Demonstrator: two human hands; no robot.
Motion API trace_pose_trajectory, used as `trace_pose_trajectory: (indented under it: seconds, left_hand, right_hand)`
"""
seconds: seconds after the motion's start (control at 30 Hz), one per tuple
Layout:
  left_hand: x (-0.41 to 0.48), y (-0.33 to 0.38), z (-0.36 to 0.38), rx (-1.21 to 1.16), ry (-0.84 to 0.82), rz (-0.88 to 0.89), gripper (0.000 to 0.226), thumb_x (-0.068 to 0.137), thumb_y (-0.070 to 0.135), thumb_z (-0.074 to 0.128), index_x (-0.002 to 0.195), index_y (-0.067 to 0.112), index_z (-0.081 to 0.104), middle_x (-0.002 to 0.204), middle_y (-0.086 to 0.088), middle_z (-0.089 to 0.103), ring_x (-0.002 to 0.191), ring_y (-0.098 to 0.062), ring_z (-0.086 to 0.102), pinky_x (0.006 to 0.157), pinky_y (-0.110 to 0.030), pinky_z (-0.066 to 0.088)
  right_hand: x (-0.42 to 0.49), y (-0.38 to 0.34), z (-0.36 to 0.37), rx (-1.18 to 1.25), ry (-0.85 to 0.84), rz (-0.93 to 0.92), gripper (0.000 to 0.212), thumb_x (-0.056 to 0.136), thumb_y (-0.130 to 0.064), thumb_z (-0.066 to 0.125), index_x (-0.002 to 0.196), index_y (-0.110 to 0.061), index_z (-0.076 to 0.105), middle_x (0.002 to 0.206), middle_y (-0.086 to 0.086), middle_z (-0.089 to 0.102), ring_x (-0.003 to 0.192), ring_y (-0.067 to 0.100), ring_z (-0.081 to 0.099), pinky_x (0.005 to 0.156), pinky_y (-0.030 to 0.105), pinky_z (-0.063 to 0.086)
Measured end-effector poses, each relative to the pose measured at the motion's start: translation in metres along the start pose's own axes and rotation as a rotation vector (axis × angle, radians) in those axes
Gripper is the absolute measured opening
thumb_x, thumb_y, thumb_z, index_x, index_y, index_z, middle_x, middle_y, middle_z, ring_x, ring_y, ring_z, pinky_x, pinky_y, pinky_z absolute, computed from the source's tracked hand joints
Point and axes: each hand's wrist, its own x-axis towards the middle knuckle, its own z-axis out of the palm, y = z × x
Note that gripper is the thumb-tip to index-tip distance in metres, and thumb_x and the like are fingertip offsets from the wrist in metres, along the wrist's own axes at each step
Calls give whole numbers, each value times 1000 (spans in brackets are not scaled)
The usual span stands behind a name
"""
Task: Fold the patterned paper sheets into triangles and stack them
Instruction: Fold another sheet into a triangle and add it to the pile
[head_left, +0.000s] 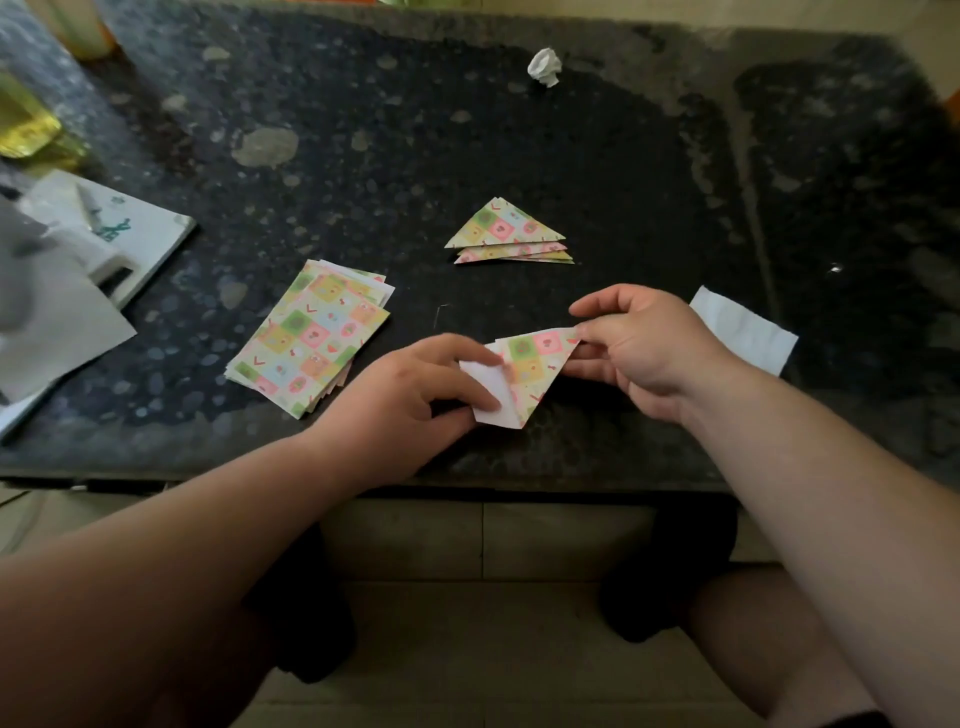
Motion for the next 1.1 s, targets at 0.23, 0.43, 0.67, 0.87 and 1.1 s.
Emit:
trace_pose_trajectory:
  seconds: [0.23,0.43,0.67,0.87,1.1]
  left_hand:
    - [1,0,6,111,-98,48,14,91,19,75,103,21,81,121,4,70,115,-14,58,103,-24,42]
    - [0,-1,-2,223,-199,78,35,95,47,50,106,30,79,121,10,66,109,-15,56,96,-45,51]
    - [9,3,-6,109,-286,-170,13,92,46,67,101,41,74,110,21,54,106,-3,45,94,-21,36]
    - [21,14,-7,107,-343,-324,11,90,48,69,81,46,63,101,21,57,106,-4,48,96,-32,42]
    - [38,24,-8,161,-391,-430,13,88,44,74,84,32,73,89,12,67,84,-6,61,72,-23,47]
  right_hand:
    - [-2,24,-16,-894,65,-756,23,94,-20,69,115,-28,72,118,-9,59,112,9,55,93,25,48]
    - [-34,53,-8,-1398,-401,-794,53,100,-39,53,153,-38,45,169,-4,25,156,18,16,126,42,19]
    - [-31,64,-13,-1214,-362,-798,46,99,-44,57,144,-36,58,166,-6,31,155,14,19,126,37,16]
    - [-15,47,-5,-899,-163,-530,6,86,-31,79,84,-30,74,89,-19,60,86,3,58,69,13,41]
    - [-17,23,14,-834,-390,-179,10,87,-17,78,93,-15,71,64,1,75,44,14,57,42,21,42]
